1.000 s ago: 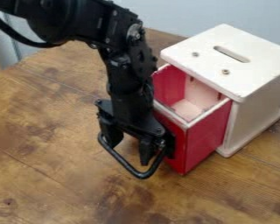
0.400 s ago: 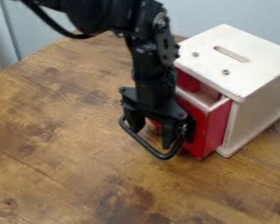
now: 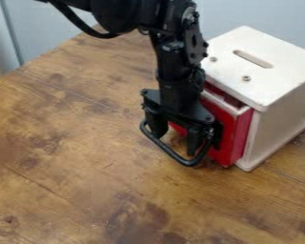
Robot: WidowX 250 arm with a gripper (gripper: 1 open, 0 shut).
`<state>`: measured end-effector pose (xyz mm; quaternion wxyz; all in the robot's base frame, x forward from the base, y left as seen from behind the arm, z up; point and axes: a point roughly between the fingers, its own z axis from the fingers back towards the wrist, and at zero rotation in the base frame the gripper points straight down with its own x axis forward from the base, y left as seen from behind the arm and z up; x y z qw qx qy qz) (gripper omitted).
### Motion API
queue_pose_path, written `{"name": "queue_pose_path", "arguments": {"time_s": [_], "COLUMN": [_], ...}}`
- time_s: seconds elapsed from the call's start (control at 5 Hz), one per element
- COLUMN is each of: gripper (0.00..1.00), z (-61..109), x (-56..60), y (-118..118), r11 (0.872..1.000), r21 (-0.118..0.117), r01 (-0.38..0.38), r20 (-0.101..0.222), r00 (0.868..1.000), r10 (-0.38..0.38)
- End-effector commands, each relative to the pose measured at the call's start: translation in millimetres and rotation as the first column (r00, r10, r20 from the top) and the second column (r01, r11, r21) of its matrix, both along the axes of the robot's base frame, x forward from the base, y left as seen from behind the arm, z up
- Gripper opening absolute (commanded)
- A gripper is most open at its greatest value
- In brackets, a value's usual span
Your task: Close the drawer
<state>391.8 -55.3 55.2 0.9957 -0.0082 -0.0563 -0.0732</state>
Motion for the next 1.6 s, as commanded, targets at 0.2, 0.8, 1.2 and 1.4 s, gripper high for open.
{"name": "queue_pose_path", "arguments": {"time_s": [0.2,0.8,1.2,1.4], "gripper": [1.00,0.00,1.00,1.00], "z": [-43.2,-31.7,-20.4,-11.8], "x": [-2.5,5.8,12.6,18.2], "y": [-5.4,-7.9,-0.1,3.3], "r11": [0.999,0.999,1.000,1.000], "r21": [0.034,0.018,0.021,0.020], "r01": [0.031,0.034,0.017,0.007], "r20": [-0.076,-0.058,-0.039,-0.027], "r00": [0.997,0.998,0.999,1.000], "r10": [-0.029,-0.033,-0.016,-0.006]}}
